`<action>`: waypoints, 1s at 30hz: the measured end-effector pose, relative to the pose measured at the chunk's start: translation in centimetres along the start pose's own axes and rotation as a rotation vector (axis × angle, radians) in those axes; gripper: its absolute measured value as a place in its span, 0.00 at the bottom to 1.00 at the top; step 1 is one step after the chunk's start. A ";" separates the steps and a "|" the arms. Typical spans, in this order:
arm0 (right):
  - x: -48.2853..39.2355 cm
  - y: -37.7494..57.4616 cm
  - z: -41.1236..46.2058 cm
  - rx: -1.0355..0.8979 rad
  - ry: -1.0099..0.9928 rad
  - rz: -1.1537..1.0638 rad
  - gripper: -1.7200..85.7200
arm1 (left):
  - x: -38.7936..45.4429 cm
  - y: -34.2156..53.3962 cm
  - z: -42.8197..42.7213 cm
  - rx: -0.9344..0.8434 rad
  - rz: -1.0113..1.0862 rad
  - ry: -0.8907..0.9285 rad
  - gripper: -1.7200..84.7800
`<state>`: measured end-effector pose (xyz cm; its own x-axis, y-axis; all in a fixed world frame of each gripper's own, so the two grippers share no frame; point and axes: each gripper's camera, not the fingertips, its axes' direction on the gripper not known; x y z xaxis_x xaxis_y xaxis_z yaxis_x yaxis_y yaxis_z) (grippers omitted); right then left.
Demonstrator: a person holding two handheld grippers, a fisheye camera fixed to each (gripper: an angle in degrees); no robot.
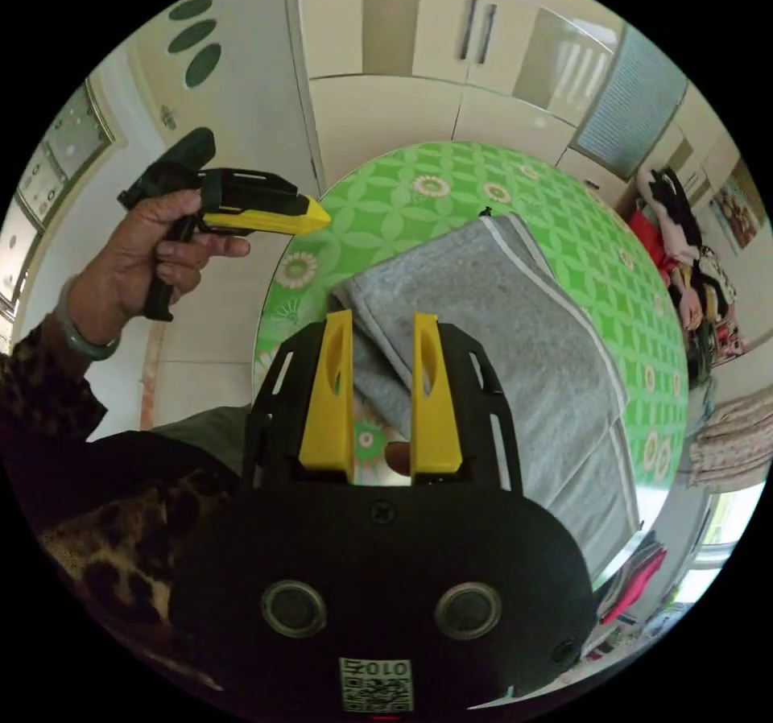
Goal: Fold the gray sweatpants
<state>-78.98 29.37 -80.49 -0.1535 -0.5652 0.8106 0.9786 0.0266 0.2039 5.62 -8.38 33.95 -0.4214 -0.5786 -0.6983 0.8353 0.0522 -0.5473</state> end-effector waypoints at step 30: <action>11.0 21.5 4.9 0.037 -0.154 0.773 0.10 | 6.6 -4.4 14.5 -0.284 0.267 0.146 0.02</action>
<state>-60.28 27.78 -64.51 0.5486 -0.2553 0.7961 0.8110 0.3941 -0.4325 4.30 -24.18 38.42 -0.2660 -0.3942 -0.8797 0.8000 0.4188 -0.4296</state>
